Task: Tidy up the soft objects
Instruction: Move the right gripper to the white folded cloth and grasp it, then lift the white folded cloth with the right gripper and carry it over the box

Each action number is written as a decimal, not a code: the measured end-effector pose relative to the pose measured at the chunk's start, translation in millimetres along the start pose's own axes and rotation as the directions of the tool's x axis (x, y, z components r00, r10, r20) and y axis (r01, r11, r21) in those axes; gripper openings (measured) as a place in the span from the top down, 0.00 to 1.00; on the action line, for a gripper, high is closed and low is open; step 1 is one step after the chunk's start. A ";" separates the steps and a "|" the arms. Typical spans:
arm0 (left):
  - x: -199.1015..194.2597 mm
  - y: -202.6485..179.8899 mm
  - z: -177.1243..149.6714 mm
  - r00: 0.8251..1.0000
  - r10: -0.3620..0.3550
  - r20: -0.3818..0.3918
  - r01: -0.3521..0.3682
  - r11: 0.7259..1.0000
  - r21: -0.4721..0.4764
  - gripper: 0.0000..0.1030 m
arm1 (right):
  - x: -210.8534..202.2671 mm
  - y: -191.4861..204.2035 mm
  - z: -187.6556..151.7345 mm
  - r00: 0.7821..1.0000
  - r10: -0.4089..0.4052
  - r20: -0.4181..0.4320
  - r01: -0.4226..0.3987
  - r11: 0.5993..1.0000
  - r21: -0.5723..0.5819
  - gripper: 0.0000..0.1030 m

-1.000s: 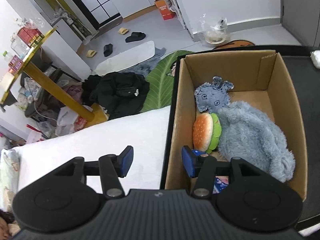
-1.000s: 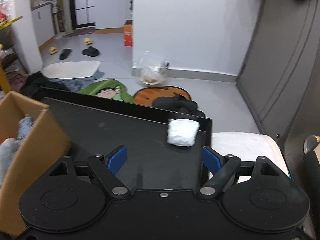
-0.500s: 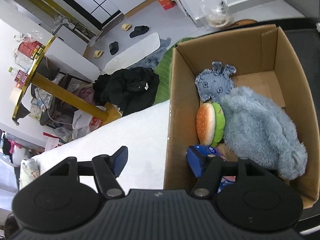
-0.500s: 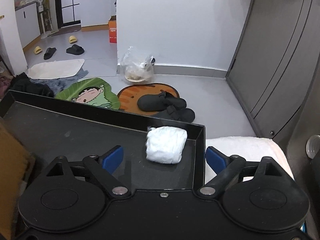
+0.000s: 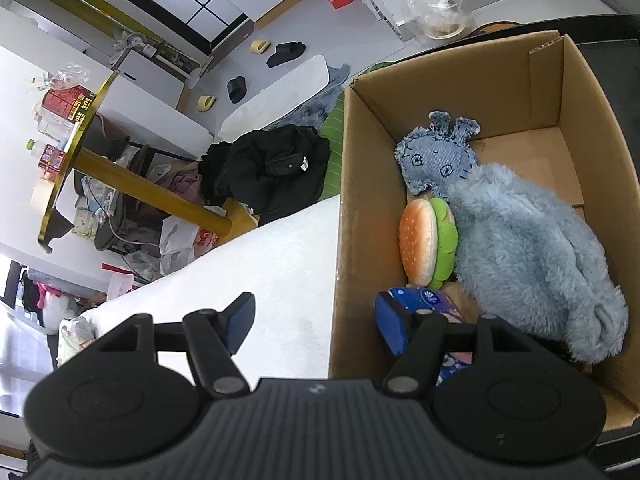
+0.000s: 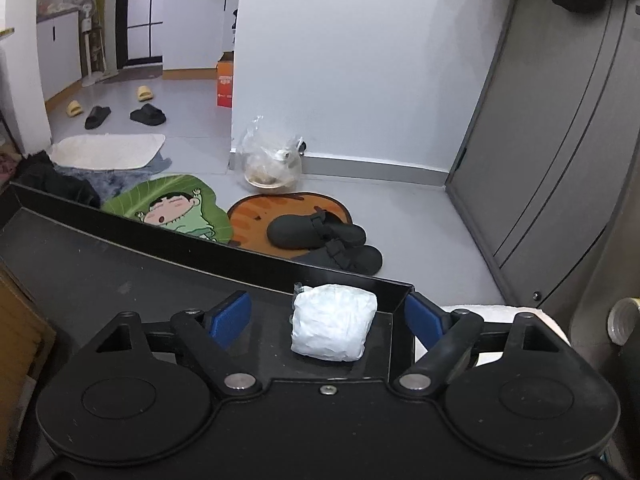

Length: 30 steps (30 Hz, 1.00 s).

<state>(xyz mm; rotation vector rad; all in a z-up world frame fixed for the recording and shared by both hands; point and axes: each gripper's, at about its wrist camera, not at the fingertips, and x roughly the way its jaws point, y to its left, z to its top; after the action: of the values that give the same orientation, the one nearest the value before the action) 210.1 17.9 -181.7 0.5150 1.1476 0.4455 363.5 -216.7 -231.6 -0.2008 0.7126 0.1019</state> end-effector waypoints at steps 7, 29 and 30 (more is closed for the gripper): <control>0.1 -1.7 0.6 1.000 -0.001 0.000 0.001 1.000 0.003 0.37 | 6.5 2.9 -1.3 0.999 -0.003 -0.032 0.002 1.000 -0.004 0.36; 2.8 19.1 -4.6 0.994 -0.105 -0.010 0.104 0.991 -0.083 0.37 | -44.0 -14.4 -1.8 0.987 0.154 -0.050 -0.148 0.983 0.108 0.60; 2.5 20.0 -5.2 0.994 -0.113 -0.008 0.112 0.990 -0.086 0.37 | -48.2 -14.0 -0.8 0.986 0.161 -0.049 -0.155 0.982 0.107 0.60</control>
<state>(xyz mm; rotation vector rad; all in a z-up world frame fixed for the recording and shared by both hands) 204.6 36.2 -173.3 0.3717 1.1588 0.3993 329.0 -231.7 -198.4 -0.0483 0.7889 0.2115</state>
